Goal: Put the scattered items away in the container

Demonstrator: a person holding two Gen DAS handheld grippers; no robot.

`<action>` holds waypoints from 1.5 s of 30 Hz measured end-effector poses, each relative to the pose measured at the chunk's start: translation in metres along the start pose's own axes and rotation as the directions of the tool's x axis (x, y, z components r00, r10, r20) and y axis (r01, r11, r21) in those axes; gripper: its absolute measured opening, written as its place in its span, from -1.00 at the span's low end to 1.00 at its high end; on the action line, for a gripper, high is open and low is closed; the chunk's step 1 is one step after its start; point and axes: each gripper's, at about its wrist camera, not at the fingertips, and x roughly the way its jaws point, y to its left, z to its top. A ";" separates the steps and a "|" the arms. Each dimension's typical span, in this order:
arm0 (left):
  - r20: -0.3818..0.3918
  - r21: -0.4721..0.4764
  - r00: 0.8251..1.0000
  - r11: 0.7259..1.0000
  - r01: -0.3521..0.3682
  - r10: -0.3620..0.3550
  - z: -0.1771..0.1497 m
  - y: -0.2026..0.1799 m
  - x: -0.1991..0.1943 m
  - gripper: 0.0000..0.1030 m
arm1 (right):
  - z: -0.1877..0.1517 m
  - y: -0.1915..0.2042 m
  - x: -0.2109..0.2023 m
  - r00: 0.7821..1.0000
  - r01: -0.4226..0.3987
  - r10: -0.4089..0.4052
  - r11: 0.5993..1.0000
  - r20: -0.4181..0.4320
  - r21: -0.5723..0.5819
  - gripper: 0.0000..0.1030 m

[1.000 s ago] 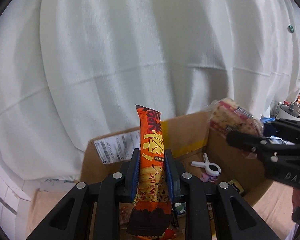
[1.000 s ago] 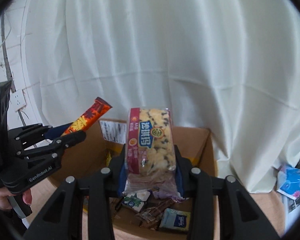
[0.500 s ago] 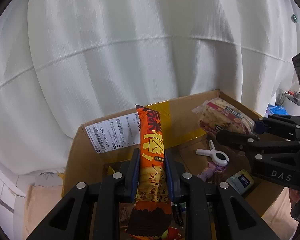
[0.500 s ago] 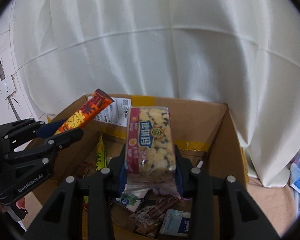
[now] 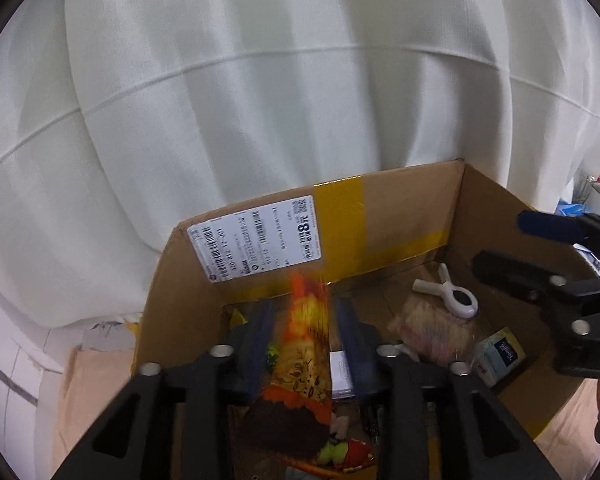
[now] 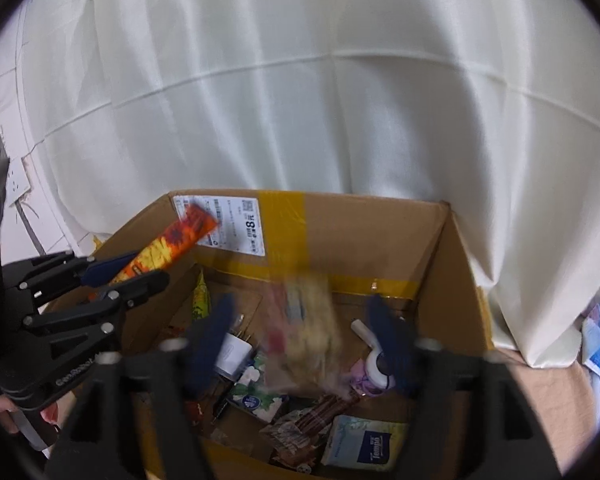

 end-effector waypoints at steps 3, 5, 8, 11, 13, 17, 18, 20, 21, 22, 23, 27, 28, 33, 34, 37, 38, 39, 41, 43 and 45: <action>0.026 -0.051 0.999 0.998 0.043 -0.042 -0.001 0.007 -0.009 1.00 | 0.002 -0.004 -0.010 1.000 0.023 -0.023 1.000 0.013 0.009 1.00; 0.036 -0.070 0.998 0.996 0.062 -0.059 0.000 0.008 -0.017 1.00 | 0.003 -0.003 -0.017 0.999 0.027 -0.027 0.999 0.020 0.025 1.00; 0.033 -0.023 0.999 1.000 0.010 -0.009 -0.002 0.001 -0.021 1.00 | 0.000 -0.008 -0.034 0.998 0.024 -0.027 0.999 0.056 0.042 1.00; 0.035 -0.047 0.999 0.999 -0.016 0.018 -0.007 0.003 -0.026 1.00 | 0.002 -0.006 -0.042 0.996 0.054 -0.057 0.997 0.062 0.050 1.00; 0.046 -0.068 0.999 0.998 -0.002 0.005 -0.009 0.008 -0.030 1.00 | 0.002 -0.006 -0.047 0.995 0.079 -0.081 0.996 0.052 0.038 1.00; 0.090 -0.112 0.995 0.993 -0.036 0.046 -0.017 0.017 -0.054 1.00 | -0.001 0.008 -0.060 0.986 0.155 -0.154 0.988 0.065 -0.010 1.00; 0.102 -0.129 0.994 0.991 -0.034 0.047 -0.019 0.020 -0.064 1.00 | -0.001 0.011 -0.068 0.983 0.166 -0.164 0.986 0.081 -0.018 1.00; 0.131 -0.159 0.991 0.987 -0.015 0.036 -0.022 0.027 -0.081 1.00 | -0.001 0.015 -0.085 0.981 0.160 -0.157 0.987 0.112 -0.013 1.00; 0.147 -0.172 0.988 0.985 -0.012 0.037 -0.024 0.030 -0.093 1.00 | -0.001 0.017 -0.090 0.980 0.158 -0.155 0.987 0.123 -0.008 1.00; 0.161 -0.176 0.986 0.984 -0.016 0.045 -0.025 0.031 -0.102 1.00 | -0.001 0.019 -0.101 0.978 0.156 -0.154 0.988 0.138 -0.004 1.00; 0.185 -0.175 0.981 0.984 -0.025 0.058 -0.027 0.032 -0.114 1.00 | -0.001 0.023 -0.113 0.975 0.157 -0.154 0.988 0.159 -0.003 1.00; 0.264 -0.171 0.959 0.984 -0.058 0.103 -0.034 0.030 -0.156 1.00 | -0.004 0.041 -0.156 0.951 0.204 -0.194 0.979 0.241 -0.015 1.00; 0.280 -0.171 0.955 0.984 -0.055 0.102 -0.036 0.030 -0.165 1.00 | -0.006 0.047 -0.166 0.947 0.206 -0.193 0.978 0.259 -0.025 1.00; 0.350 -0.183 0.933 0.983 -0.018 0.082 -0.053 0.026 -0.198 1.00 | -0.024 0.067 -0.203 0.935 0.179 -0.154 0.983 0.320 -0.050 1.00; 0.357 -0.190 0.931 0.982 -0.014 0.083 -0.059 0.026 -0.201 1.00 | -0.029 0.068 -0.207 0.933 0.176 -0.151 0.983 0.325 -0.048 1.00; 0.366 -0.206 0.927 0.979 -0.001 0.078 -0.075 0.025 -0.203 1.00 | -0.050 0.069 -0.211 0.927 0.166 -0.147 0.986 0.344 -0.027 1.00; 0.363 -0.205 0.929 0.979 0.005 0.071 -0.081 0.023 -0.201 1.00 | -0.054 0.069 -0.212 0.928 0.162 -0.145 0.987 0.342 -0.020 1.00; 0.369 -0.198 0.927 0.980 0.007 0.068 -0.086 0.021 -0.201 1.00 | -0.059 0.068 -0.210 0.929 0.157 -0.144 0.988 0.341 -0.011 1.00; 0.374 -0.190 0.923 0.981 -0.022 0.093 -0.094 0.016 -0.199 1.00 | -0.070 0.068 -0.205 0.933 0.152 -0.144 0.988 0.331 0.002 1.00; 0.382 -0.165 0.918 0.985 -0.049 0.110 -0.104 0.008 -0.197 1.00 | -0.080 0.071 -0.197 0.937 0.145 -0.136 0.989 0.322 -0.004 1.00; 0.383 -0.139 0.918 0.989 -0.055 0.105 -0.116 0.001 -0.195 1.00 | -0.089 0.072 -0.194 0.938 0.141 -0.132 0.990 0.320 -0.004 1.00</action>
